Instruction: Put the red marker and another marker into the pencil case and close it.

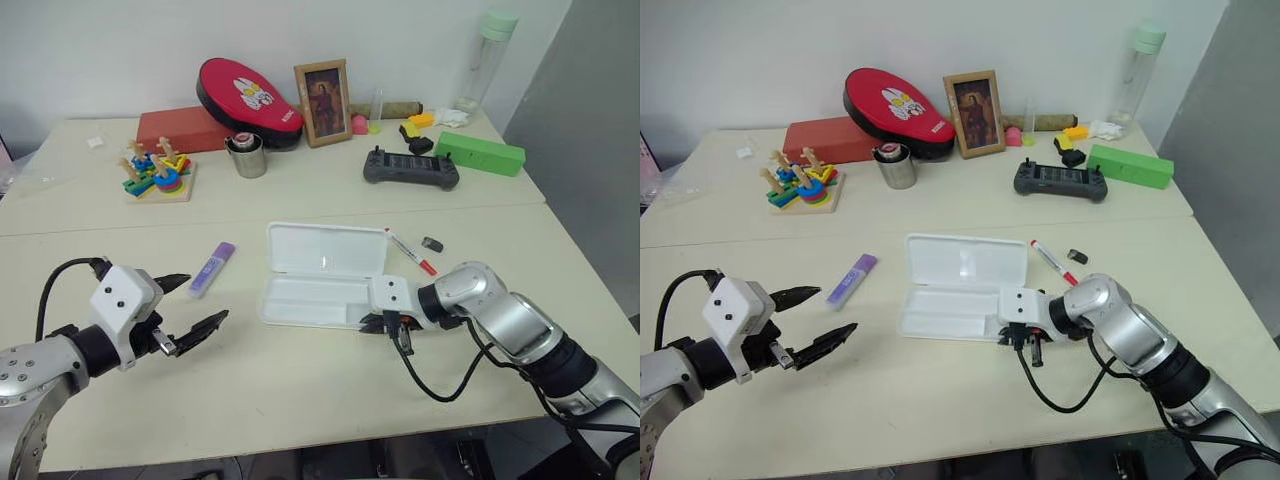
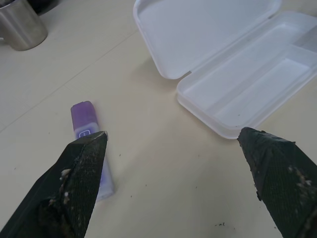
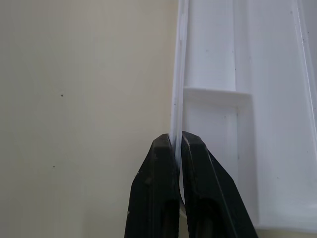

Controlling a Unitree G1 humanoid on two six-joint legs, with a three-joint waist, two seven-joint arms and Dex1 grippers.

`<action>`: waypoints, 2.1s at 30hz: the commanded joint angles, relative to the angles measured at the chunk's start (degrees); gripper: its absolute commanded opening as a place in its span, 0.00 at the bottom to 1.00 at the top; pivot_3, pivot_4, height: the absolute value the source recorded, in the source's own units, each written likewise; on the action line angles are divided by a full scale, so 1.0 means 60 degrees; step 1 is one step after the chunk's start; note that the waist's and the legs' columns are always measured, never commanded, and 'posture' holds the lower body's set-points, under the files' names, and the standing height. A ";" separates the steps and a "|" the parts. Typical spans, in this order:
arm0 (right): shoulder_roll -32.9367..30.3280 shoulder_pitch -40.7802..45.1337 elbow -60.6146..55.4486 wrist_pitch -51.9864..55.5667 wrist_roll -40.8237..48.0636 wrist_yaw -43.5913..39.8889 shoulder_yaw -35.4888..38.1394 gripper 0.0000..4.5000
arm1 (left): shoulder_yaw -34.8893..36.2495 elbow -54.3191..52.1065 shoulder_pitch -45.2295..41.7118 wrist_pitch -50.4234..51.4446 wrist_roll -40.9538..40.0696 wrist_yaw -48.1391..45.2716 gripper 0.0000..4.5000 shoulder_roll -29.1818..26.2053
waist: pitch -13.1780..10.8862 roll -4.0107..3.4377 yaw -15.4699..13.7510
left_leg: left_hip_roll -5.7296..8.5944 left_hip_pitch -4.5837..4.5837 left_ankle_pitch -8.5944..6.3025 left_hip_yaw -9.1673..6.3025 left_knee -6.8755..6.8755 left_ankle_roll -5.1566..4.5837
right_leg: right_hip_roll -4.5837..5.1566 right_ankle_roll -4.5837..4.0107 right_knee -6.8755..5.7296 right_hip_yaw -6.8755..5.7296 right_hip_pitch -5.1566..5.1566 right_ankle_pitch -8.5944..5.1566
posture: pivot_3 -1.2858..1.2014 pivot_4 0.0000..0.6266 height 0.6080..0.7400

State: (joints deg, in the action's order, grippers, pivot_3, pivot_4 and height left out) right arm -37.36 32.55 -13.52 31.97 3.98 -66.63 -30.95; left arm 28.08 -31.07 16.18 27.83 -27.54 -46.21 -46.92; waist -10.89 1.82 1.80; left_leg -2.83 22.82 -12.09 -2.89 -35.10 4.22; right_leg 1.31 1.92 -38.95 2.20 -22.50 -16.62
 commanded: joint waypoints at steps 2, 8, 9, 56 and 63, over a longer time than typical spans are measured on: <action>-0.0302 -0.0127 -0.0693 -0.0026 0.0290 -0.0369 0.0301 0.01 | 0.0109 0.0029 0.0035 -0.0285 0.0093 -0.0209 1.00 -0.0074 | 0.0000 0.0000 0.0001 | 0.0000 0.0000 0.0000 0.0001 0.0000 0.0000 | 0.0000 0.0001 0.0000 0.0001 0.0000 0.0000 | 0.52 0.24 1.00; -0.0168 -0.0316 -0.0757 0.0196 0.0449 -0.0223 0.0298 0.13 | 0.0069 0.0319 -0.0222 -0.0326 0.0141 -0.0434 1.00 -0.0252 | 0.0000 0.0000 0.0000 | 0.0000 -0.0001 0.0000 -0.0001 0.0000 0.0000 | 0.0000 0.0031 -0.0001 -0.0001 0.0000 -0.0018 | 0.52 0.24 1.00; -0.0157 -0.0310 -0.0726 0.0213 0.0407 -0.0182 0.0288 0.16 | 0.0060 0.0329 -0.0242 -0.0326 0.0150 -0.0449 1.00 -0.0250 | 0.0000 0.0000 0.0000 | 0.0000 -0.0001 0.0000 -0.0001 0.0000 0.0000 | 0.0000 0.0032 -0.0002 -0.0001 0.0000 -0.0018 | 0.52 0.24 1.00; 0.0143 0.1445 0.3881 0.0037 0.0209 0.2351 0.2910 0.53 | 0.0875 -0.1641 -0.2803 0.2845 -0.2401 -0.1289 1.00 -0.3675 | -0.0027 -0.0013 0.0121 | 0.0002 0.0011 0.0000 0.0012 0.0000 -0.0001 | -0.0007 0.0000 -0.0007 0.0022 -0.0024 0.0002 | 0.52 0.24 1.00; 0.0497 0.1728 0.5142 0.0204 -0.0089 0.2474 0.2870 0.53 | 0.0789 -0.1603 -0.2892 0.2698 -0.2301 -0.1433 1.00 -0.3493 | -0.0028 -0.0015 0.0121 | 0.0003 0.0014 0.0000 0.0014 -0.0001 -0.0001 | -0.0007 -0.0001 -0.0008 0.0023 -0.0025 0.0003 | 0.52 0.24 1.00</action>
State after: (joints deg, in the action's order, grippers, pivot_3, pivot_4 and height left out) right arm -34.85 41.18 16.89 33.08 3.43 -52.03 -14.82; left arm 31.94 -40.37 -0.53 45.21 -41.66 -54.51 -67.80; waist -11.06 1.73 2.53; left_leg -2.82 22.90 -12.09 -2.80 -35.11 4.21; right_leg 1.27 1.92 -39.00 2.34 -22.65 -16.60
